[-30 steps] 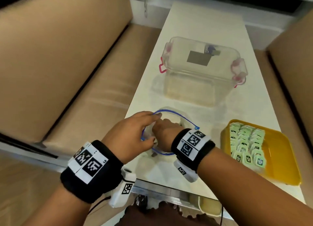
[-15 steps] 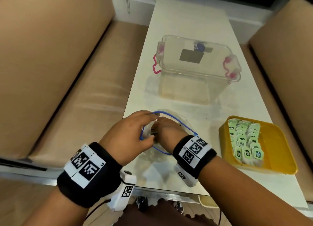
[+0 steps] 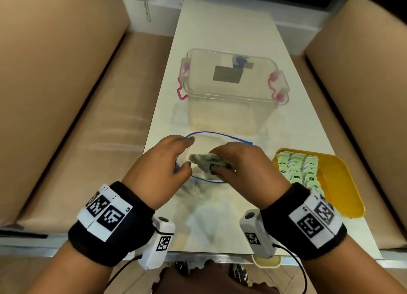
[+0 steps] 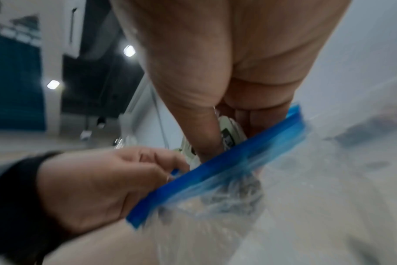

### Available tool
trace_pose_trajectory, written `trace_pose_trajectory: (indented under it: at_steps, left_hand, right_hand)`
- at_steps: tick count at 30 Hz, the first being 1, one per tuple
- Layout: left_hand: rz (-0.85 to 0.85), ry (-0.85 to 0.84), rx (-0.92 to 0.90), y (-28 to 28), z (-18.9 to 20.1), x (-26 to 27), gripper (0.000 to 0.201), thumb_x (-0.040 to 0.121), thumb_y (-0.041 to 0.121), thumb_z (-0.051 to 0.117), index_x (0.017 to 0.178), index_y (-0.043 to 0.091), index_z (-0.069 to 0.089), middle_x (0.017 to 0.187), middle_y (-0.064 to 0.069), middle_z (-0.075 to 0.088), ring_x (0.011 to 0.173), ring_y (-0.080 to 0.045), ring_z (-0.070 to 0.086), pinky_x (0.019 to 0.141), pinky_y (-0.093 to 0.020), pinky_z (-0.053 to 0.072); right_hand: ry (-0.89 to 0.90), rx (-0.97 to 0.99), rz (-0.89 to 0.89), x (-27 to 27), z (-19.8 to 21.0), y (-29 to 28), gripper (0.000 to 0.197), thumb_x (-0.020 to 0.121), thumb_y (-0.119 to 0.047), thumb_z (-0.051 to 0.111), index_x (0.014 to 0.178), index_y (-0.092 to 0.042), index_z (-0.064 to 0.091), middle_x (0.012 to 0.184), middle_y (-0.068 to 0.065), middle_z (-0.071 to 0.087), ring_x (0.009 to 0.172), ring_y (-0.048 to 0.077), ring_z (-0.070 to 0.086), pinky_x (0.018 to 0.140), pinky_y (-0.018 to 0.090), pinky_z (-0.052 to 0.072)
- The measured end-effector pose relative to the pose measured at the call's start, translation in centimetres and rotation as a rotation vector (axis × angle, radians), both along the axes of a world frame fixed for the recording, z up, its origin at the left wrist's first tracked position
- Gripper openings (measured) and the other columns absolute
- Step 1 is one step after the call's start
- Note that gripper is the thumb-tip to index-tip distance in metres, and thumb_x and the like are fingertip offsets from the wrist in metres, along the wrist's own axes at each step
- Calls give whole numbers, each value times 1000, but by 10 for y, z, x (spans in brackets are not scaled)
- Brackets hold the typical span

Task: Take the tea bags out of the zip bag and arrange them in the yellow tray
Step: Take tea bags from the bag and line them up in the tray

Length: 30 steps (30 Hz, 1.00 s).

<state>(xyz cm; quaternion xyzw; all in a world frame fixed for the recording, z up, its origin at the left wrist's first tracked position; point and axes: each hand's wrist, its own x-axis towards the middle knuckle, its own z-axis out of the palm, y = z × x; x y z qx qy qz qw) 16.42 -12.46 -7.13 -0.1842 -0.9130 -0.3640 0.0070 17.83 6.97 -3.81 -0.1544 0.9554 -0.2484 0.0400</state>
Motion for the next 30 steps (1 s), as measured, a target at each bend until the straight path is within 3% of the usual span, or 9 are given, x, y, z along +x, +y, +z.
trace_pose_trajectory:
  at_steps: [2, 7, 10, 13, 15, 17, 22, 25, 30]
  left_hand:
    - [13, 17, -15, 5, 2, -1, 38, 90, 20, 51, 127, 26, 56, 120, 15, 51, 72, -4, 54, 77, -30, 48]
    - [126, 161, -78, 29, 14, -2, 32, 89, 24, 43, 110, 26, 67, 130, 1, 51, 111, -21, 50, 93, -22, 29]
    - [176, 255, 16, 52, 28, -3, 31, 90, 23, 41, 108, 23, 66, 126, 2, 52, 117, -18, 47, 97, -13, 24]
    - [157, 290, 241, 83, 42, -4, 32, 97, 28, 39, 113, 16, 63, 118, 5, 57, 113, -2, 49, 96, -21, 37]
    - [127, 132, 495, 107, 46, -5, 41, 95, 44, 37, 116, 18, 60, 113, 8, 61, 109, -2, 55, 92, -25, 45]
    - [77, -165, 774, 131, 48, -8, 51, 85, 57, 42, 117, 21, 59, 113, 3, 64, 106, -17, 61, 87, -36, 52]
    - [-84, -627, 1025, 177, 37, -8, 54, 71, 50, 75, 110, 17, 60, 101, -12, 66, 80, -27, 66, 66, -40, 57]
    - [-29, -688, 1060, 197, 21, -3, 24, 85, 24, 66, 107, 15, 63, 92, -12, 64, 69, -24, 62, 60, -34, 55]
    - [18, -720, 1055, 210, 4, -3, 22, 94, 15, 54, 114, 6, 58, 89, -11, 64, 59, -16, 59, 56, -29, 50]
  right_hand:
    - [-3, -166, -90, -3, 2, 17, 17, 80, -18, 71, 97, -20, 71, 83, -10, 66, 76, 6, 55, 67, 14, 40]
    - [-43, -582, -130, -13, 13, 58, 14, 77, -12, 74, 90, -14, 71, 83, 5, 71, 81, 26, 66, 76, 46, 52]
    - [-53, -694, -78, -17, 26, 82, 15, 76, -6, 75, 90, -8, 70, 87, 15, 70, 85, 34, 65, 80, 52, 50]
    - [-103, -798, -9, -17, 39, 105, 21, 73, -6, 75, 94, -3, 70, 94, 21, 70, 84, 29, 66, 85, 55, 50]
    - [-137, -889, 26, -16, 47, 118, 25, 72, -2, 74, 96, 1, 69, 98, 25, 69, 89, 26, 65, 87, 56, 50]
    - [-182, -951, 49, -15, 49, 129, 30, 71, 3, 74, 101, 4, 67, 102, 24, 70, 91, 27, 66, 89, 51, 51]
    - [-186, -778, -4, -15, 35, 149, 30, 75, 0, 76, 103, -1, 68, 101, 15, 73, 96, 28, 70, 91, 50, 53]
    - [-118, -580, -62, -12, 21, 156, 20, 75, -8, 75, 94, -10, 69, 89, 4, 74, 86, 21, 70, 83, 47, 54]
    - [-14, -310, -167, -5, 6, 162, 23, 73, -24, 77, 93, -23, 67, 86, -6, 64, 75, 7, 57, 71, 29, 50]
